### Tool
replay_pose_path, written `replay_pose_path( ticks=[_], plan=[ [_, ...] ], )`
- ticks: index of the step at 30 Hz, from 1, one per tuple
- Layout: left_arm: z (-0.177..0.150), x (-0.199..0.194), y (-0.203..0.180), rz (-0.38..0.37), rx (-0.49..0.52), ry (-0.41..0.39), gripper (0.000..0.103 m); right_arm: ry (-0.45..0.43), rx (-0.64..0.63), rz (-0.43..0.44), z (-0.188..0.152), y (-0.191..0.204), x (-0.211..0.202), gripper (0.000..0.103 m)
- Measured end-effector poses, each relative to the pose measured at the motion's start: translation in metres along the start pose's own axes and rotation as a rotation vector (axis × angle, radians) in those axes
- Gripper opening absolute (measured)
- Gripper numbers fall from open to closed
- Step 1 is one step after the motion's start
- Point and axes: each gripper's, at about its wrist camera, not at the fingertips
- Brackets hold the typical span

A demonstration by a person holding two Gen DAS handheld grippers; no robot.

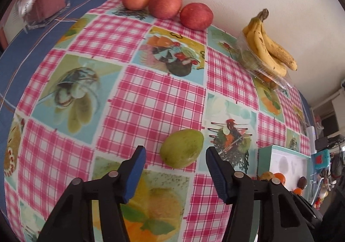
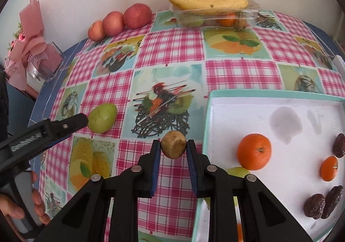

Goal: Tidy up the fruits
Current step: 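Grasp the small brown kiwi with the right tool while the left tool grasps the green pear, then carry the kiwi and pear over the white tray and lower them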

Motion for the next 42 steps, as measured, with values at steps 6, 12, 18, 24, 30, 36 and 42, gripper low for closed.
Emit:
replay_pose_path(
  ticks=[6,12,18,24,30,36,42],
  plan=[
    [0.006,0.013,-0.002,-0.004,0.0,0.006,0.053,-0.009,0.006,0.009,0.001,-0.003,-0.005,0.025],
    [0.007,0.018,-0.006,-0.021,0.003,0.011,0.045,-0.009,0.002,0.014,0.002,-0.002,-0.005,0.025],
    [0.005,0.017,-0.011,-0.011,0.004,0.013,0.045,-0.001,0.004,0.02,0.001,-0.003,-0.003,0.025],
    [0.006,0.002,-0.014,-0.043,-0.002,-0.004,0.045,-0.009,0.016,0.031,0.001,-0.005,-0.007,0.025],
    [0.008,-0.02,-0.029,-0.06,0.022,-0.043,0.044,-0.019,0.033,0.048,0.001,-0.009,-0.014,0.025],
    [0.004,-0.037,-0.056,-0.082,0.073,-0.068,0.044,-0.042,0.057,0.038,0.002,-0.02,-0.025,0.025],
    [-0.006,-0.042,-0.089,-0.1,0.151,-0.069,0.044,-0.056,0.114,0.015,0.001,-0.044,-0.036,0.025]
  ],
)
Point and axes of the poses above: each gripper's, at about its wrist camera, not at the fingertips, and x roughly the way its jaws point, y to its left, z to its top, and after that the axes turned 7 degrees about y, right-handed
